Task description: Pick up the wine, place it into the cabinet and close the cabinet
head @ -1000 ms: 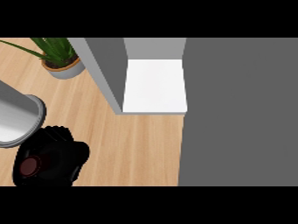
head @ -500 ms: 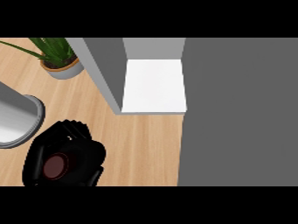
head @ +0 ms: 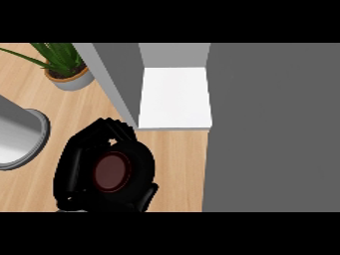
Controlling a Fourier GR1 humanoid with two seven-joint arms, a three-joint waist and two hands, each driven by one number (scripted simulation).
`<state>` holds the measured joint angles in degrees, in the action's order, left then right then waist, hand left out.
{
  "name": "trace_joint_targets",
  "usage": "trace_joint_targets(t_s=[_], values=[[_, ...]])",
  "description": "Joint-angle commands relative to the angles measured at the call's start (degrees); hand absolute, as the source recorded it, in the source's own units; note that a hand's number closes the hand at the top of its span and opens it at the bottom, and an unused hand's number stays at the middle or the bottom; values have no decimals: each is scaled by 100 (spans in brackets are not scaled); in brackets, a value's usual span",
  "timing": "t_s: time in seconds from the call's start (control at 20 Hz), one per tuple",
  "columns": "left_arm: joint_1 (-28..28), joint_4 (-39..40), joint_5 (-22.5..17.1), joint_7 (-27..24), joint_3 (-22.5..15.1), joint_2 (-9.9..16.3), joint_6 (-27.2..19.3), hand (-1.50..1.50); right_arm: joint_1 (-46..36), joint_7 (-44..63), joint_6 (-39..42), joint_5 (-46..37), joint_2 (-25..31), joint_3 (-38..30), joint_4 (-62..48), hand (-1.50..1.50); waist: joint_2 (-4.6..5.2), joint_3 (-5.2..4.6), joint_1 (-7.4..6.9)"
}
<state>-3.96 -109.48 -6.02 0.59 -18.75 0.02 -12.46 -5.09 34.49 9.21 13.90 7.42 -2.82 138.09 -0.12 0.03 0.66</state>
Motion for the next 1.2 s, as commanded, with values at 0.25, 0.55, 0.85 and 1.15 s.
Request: trace_joint_targets(t_s=[0.25,0.55,0.85,1.15], values=[[-1614,245,105,945,-909,-2,-1864,150,293,-82,44,253,-224,119,480,-150,3,0,-3],[-2016,711,450,849,-1539,-2,-2861,150,504,103,72,323,-207,241,840,-150,-8,0,13],[-3053,1673,79,785,-1141,-2,-3009,150,473,32,116,304,-205,202,709,-150,7,-1,33],[-2678,1982,-7,282,-1231,-2,-3029,150,401,109,127,581,-91,-33,790,-150,5,-3,2]])
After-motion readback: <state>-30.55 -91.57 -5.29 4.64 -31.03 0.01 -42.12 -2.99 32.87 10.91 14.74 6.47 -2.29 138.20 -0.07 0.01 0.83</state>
